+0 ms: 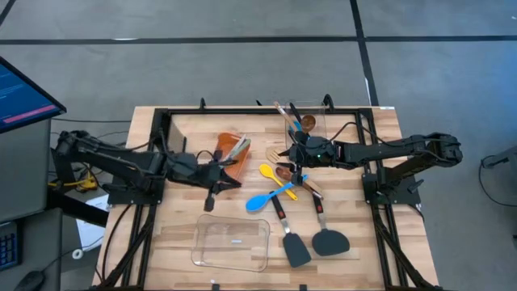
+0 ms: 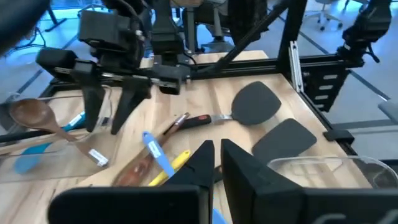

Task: Pick & Place Kitchen Items
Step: Put the blue serving spoon into the top transparent bin

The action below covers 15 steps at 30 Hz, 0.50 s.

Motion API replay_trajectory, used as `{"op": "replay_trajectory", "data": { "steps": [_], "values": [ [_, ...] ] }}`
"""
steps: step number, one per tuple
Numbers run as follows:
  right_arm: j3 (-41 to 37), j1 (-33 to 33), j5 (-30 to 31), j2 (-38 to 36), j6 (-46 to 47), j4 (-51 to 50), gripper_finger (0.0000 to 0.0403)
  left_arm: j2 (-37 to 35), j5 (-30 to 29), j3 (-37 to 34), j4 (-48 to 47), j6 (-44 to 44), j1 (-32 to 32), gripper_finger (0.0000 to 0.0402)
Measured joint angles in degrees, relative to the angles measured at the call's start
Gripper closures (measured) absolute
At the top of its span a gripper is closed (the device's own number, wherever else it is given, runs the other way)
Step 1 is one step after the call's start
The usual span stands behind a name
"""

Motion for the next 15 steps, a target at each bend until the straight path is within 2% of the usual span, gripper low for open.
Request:
{"op": "replay_trajectory", "data": {
  "steps": [3,10,15],
  "values": [
    [0.02,0.00,0.00,0.00,0.00,0.00,0.0270,0.00,-3.13,-1.49,1.45,0.08,-0.65,0.0396],
    [0.02,0.00,0.00,0.00,0.00,0.90,0.0271,0.00,-14.74,-3.98,1.90,-0.14,-0.59,0.0398],
    [0.02,0.02,0.00,0.00,0.02,1.76,0.0278,-1.11,-14.95,-6.55,2.08,2.50,0.62,0.0398]
  ]
}}
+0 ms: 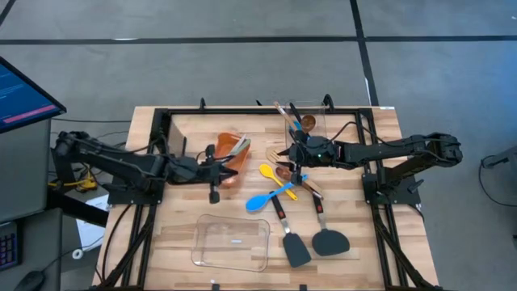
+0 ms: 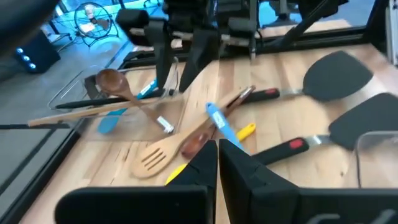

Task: Pick & Place Kitchen Items
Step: Put the blue serving spoon into the top transparent bin

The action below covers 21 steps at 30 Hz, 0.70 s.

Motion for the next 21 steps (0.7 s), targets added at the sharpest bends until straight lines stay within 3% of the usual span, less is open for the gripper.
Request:
{"op": "replay_trajectory", "data": {
  "steps": [7,12,21],
  "values": [
    [0.00,0.02,0.00,0.00,1.95,3.48,0.0286,-8.07,0.31,-8.44,3.42,0.18,4.26,0.0398],
    [0.00,0.16,-1.14,-0.04,3.01,5.99,0.0287,-15.37,6.65,-12.62,4.94,1.70,7.88,0.0398],
    [0.25,3.32,-1.88,-0.04,2.18,5.04,0.0287,-22.16,10.76,-15.88,5.40,1.65,11.83,0.0398]
  ]
}}
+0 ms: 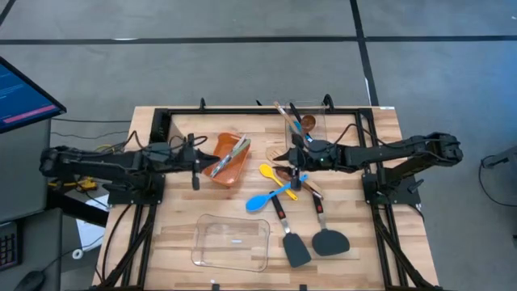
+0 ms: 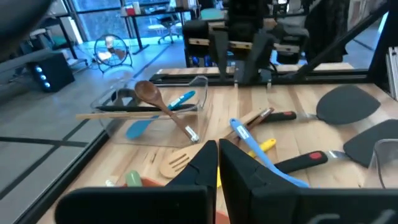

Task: Pick & Place Kitchen Items
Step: Put the blue serving spoon into the top transparent bin

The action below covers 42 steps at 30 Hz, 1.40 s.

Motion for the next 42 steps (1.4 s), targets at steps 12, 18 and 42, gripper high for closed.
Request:
{"op": "replay_trajectory", "data": {
  "steps": [12,18,42],
  "values": [
    [9.43,1.58,-0.02,0.02,-2.24,-21.96,0.0287,-4.39,0.01,-0.03,0.01,-0.06,0.83,0.0398],
    [10.74,2.01,-2.29,0.02,-0.21,-26.70,0.0287,-4.00,-0.08,-0.03,0.22,0.12,0.83,0.0398],
    [37.80,1.95,-2.84,24.54,-3.68,-60.13,0.0287,-4.00,-0.38,-0.03,2.61,0.87,0.88,0.0398]
  ]
}}
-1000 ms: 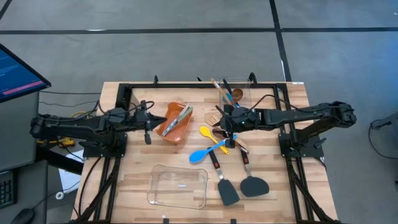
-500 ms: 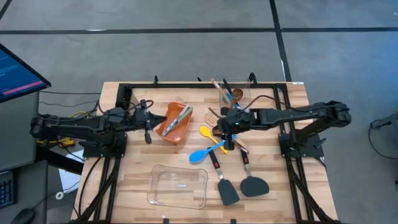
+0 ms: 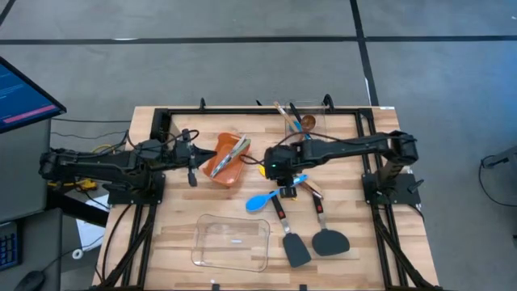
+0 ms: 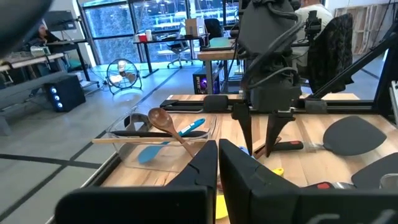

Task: Pick & Place Kitchen Items
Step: Put the blue serving spoon into the top transparent bin

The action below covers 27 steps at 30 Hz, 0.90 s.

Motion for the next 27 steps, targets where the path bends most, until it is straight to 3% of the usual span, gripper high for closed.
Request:
{"op": "replay_trajectory", "data": {
  "steps": [10,17,21,27],
  "values": [
    [2.88,0.00,-0.20,3.95,2.57,-8.10,0.0287,0.00,0.04,0.00,0.26,2.31,0.00,0.0398],
    [3.02,0.39,0.07,5.55,3.91,-7.74,0.0281,0.02,0.22,0.00,0.25,2.30,0.00,0.0398],
    [2.91,1.41,0.22,5.58,3.91,-7.04,0.0249,0.07,0.24,0.00,0.22,2.29,0.00,0.0398],
    [2.91,2.69,0.22,5.55,3.93,-6.47,0.0165,0.07,0.22,0.00,0.26,2.15,0.00,0.0398]
  ]
}}
